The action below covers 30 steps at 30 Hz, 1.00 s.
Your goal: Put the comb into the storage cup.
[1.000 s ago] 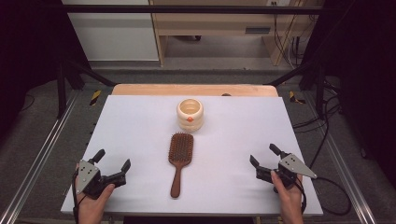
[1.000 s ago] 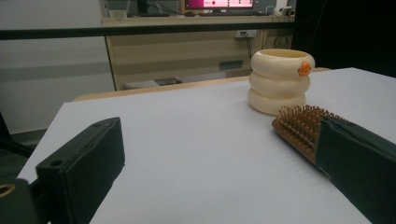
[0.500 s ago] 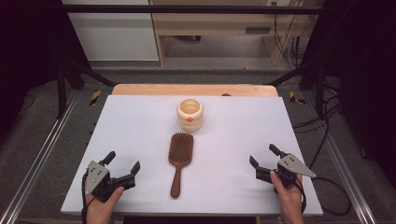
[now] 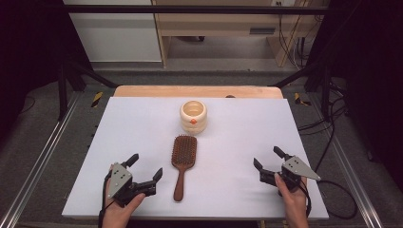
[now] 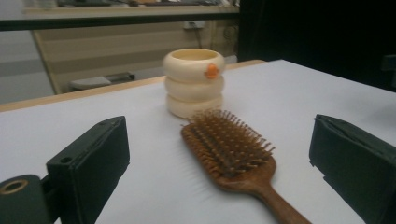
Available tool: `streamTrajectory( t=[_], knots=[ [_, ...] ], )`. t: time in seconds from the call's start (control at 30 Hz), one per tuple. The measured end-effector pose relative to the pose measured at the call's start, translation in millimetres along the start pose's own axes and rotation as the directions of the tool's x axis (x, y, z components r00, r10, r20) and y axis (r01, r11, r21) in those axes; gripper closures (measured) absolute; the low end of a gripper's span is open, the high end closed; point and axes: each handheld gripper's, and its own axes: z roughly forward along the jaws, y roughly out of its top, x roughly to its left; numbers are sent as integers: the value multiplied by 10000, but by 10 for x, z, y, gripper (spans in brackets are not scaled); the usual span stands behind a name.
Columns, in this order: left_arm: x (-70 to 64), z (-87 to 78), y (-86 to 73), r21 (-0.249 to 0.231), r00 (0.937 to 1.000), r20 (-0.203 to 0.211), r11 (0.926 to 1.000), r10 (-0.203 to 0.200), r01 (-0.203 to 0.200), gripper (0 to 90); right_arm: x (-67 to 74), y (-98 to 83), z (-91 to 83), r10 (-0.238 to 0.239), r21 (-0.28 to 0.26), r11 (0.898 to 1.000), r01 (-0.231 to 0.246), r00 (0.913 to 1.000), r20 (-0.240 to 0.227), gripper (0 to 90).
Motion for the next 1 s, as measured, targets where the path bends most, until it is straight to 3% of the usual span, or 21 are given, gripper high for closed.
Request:
streamTrajectory(
  t=[0.1,0.27,0.33,0.47,0.57,0.63,0.67,0.7,0.73,0.83,0.87,0.93,1.0],
  knots=[
    [-78,199,100,279,9994,344,9996,-47,38,52,-3,-9,-8,-53,100,9999,52,9999,111,102],
    [-165,354,110,644,9990,394,9978,-199,173,92,6,-9,-11,-64,117,9999,63,9999,161,100],
    [-212,371,60,794,9982,485,9964,-342,303,148,5,-12,-11,-57,181,9998,54,9998,192,99],
    [-350,352,-79,1420,9937,1101,9899,-198,40,299,3,-8,-15,-42,163,9999,39,9998,170,99],
    [-406,363,-105,1662,9920,1258,9860,-83,-129,406,4,0,-28,8,89,10000,-9,9999,152,100],
    [-462,391,-107,2033,9864,1638,9789,-123,-216,487,0,2,-33,13,69,10000,-14,9998,182,99],
    [-462,391,-107,2033,9864,1638,9789,-123,-216,537,0,2,-33,13,69,10000,-14,9998,182,99],
    [-472,403,-110,2155,9838,1788,9762,-155,-238,577,-4,1,-30,57,107,9999,-59,9998,188,100],
    [-478,434,-124,2494,9774,2064,9684,-465,-66,623,-4,0,-26,54,112,9999,-57,9998,189,100],
    [-486,469,-144,2728,9461,3066,9619,-1044,178,723,0,-1,-23,17,154,9999,-20,9998,191,101],
    [-486,469,-144,2728,9461,3066,9619,-1044,178,765,0,-1,-23,17,154,9999,-20,9998,191,101],
    [-511,479,-134,2945,9347,3403,9557,-1027,-22,830,-4,0,-30,-30,158,9999,26,9996,284,102],
    [-539,490,-123,3150,9278,3605,9488,-960,-242,882,-9,-2,-29,-1,168,9999,-4,9995,314,102]
  ],
)
